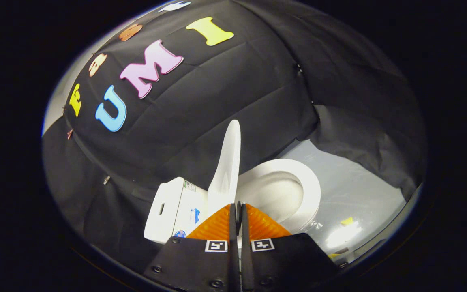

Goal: Open the toilet lid.

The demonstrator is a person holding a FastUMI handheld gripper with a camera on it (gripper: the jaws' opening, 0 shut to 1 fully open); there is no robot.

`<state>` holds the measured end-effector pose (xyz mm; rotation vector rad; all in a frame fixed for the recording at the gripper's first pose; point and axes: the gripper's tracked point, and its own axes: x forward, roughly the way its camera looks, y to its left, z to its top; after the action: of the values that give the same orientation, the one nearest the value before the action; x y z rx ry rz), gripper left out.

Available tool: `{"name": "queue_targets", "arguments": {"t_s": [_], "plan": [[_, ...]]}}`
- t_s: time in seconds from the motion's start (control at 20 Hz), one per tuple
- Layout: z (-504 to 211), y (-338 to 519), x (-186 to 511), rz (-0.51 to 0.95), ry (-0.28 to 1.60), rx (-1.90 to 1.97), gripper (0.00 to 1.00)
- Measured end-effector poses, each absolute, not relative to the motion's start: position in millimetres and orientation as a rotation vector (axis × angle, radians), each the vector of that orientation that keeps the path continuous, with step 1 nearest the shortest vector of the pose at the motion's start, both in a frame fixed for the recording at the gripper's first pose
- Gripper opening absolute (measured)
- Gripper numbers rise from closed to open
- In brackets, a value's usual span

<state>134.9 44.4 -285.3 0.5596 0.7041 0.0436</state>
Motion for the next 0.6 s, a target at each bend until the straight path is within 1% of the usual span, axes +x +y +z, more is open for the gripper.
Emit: {"name": "queue_targets", "arguments": {"t_s": [0.35,0.6], "plan": [[-249.3,90.3,133.8,0.034,0.666,0.449,0.09],[-227.5,130.0,134.9,0.063,0.65,0.425,0.11]]}}
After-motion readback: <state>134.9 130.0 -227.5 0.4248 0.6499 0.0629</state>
